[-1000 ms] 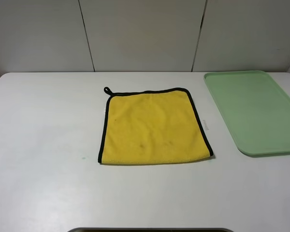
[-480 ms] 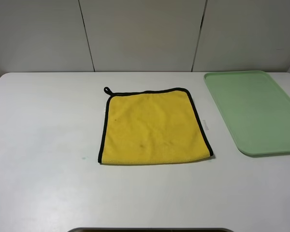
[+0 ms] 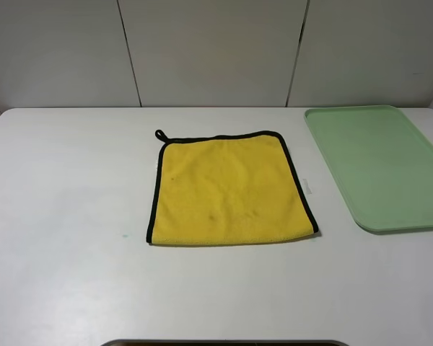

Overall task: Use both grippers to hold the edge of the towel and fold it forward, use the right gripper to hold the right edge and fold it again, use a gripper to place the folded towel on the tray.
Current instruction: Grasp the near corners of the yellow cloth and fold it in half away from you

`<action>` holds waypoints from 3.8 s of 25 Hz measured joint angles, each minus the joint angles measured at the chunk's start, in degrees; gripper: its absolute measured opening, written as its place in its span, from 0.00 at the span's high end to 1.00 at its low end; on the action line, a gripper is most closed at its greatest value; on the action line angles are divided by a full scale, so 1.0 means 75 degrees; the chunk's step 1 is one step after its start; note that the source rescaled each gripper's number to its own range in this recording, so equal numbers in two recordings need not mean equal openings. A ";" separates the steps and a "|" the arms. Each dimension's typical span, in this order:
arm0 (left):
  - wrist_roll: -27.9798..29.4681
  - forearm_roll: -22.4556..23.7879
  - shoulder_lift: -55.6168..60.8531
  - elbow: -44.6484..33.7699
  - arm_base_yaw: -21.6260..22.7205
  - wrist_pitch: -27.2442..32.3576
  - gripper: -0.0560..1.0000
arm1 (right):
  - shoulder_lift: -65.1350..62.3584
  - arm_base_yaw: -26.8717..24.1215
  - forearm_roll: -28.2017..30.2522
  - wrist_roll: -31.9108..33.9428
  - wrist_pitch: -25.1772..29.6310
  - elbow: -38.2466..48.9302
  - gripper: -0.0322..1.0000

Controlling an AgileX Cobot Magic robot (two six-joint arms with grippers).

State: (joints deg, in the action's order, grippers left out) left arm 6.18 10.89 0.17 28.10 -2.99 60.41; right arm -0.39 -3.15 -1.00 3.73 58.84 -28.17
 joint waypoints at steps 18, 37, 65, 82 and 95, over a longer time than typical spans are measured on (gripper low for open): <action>-0.0824 0.0024 -0.3029 0.1550 0.0000 -0.0297 0.03 | 0.3347 0.0000 -0.0149 -0.0899 -0.0559 -0.1212 0.00; -0.2976 -0.0104 -0.6720 0.3618 -0.1408 -0.1115 0.04 | 0.8052 0.3124 -0.0323 -0.3215 -0.1689 -0.3224 0.00; -0.7542 -0.1551 -1.1054 0.3808 -0.3349 -0.2174 0.07 | 1.2246 0.5776 -0.0189 -0.5467 -0.2834 -0.3399 0.00; -0.8646 -0.2744 -1.1797 0.3814 -0.3349 -0.2989 0.08 | 1.3566 0.5776 0.0561 -0.6299 -0.3440 -0.3321 0.00; -0.9902 -0.3609 -1.2045 0.3392 -0.3617 -0.3115 0.09 | 1.3799 0.5279 0.0618 -0.7405 -0.4113 -0.2359 0.00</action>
State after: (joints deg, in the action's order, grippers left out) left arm -68.09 -16.18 -90.17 53.54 -30.12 37.05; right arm 103.10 36.44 3.63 -51.81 27.99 -45.86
